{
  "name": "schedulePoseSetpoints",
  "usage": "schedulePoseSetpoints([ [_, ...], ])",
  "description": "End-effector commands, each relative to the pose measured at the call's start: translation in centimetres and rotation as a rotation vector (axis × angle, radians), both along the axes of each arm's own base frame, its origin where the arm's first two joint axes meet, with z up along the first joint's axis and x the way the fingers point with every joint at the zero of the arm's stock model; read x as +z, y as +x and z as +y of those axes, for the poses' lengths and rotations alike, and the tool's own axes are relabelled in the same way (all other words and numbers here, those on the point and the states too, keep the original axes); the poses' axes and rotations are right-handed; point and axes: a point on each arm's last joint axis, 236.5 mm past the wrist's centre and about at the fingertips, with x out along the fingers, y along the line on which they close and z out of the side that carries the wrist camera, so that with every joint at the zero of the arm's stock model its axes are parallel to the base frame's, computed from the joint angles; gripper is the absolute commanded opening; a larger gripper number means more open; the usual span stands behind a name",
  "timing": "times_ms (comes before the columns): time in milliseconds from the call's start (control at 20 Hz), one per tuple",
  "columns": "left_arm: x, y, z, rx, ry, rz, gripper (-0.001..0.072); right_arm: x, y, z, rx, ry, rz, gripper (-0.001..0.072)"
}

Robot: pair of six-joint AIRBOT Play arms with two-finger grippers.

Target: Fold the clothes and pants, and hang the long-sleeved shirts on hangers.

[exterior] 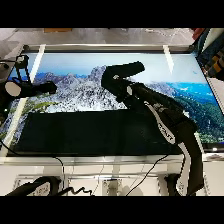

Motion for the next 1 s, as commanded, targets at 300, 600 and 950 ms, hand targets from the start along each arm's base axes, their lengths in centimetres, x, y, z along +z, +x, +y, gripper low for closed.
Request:
schedulePoseSetpoints([
  [300,0.1,-0.1,-0.6,-0.003,-0.028,0.004,0.0700,15.6,-7.0,-0.3,-0.002,0.079,0.097,0.0037],
  [600,-3.2,-3.3,-7.5,-0.126,-0.172,0.185,0.0700,21.9,-18.1,-4.8,0.031,-0.031,0.340,0.0038],
  [950,-10.2,-3.7,-24.9,-0.304,-0.369,0.254,0.0700,24.0,-21.3,-5.3,0.059,-0.019,0.389,0.0038],
])
